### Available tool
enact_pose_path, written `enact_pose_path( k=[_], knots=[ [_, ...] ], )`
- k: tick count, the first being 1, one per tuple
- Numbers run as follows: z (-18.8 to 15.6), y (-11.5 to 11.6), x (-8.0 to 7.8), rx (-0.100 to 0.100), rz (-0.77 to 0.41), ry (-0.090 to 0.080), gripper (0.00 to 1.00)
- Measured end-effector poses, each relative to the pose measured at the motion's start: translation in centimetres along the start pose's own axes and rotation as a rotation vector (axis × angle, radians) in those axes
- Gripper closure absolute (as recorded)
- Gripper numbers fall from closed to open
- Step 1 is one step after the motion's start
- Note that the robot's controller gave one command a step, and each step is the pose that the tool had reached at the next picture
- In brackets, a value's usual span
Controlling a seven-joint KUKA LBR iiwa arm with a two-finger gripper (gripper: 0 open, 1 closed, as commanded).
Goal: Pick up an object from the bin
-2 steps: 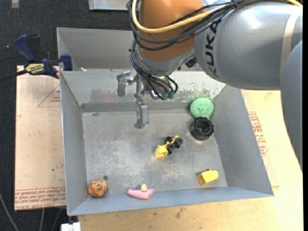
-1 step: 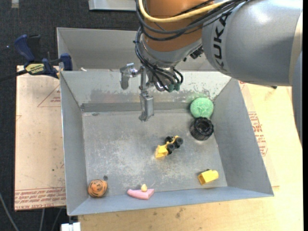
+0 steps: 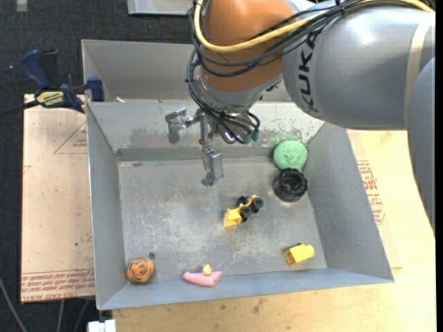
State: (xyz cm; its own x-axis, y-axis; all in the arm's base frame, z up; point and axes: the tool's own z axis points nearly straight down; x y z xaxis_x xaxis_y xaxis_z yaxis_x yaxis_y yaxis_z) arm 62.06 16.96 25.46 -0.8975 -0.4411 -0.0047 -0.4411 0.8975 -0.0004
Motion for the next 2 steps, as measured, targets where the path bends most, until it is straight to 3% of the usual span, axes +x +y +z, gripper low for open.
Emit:
enact_pose_path(
  k=[1,2],
  knots=[
    [1.8,-0.5,-0.8,-0.001,-0.271,0.001,0.0],
    [-2.5,-0.4,-0.8,-0.004,-0.229,0.006,0.0]
  ],
)
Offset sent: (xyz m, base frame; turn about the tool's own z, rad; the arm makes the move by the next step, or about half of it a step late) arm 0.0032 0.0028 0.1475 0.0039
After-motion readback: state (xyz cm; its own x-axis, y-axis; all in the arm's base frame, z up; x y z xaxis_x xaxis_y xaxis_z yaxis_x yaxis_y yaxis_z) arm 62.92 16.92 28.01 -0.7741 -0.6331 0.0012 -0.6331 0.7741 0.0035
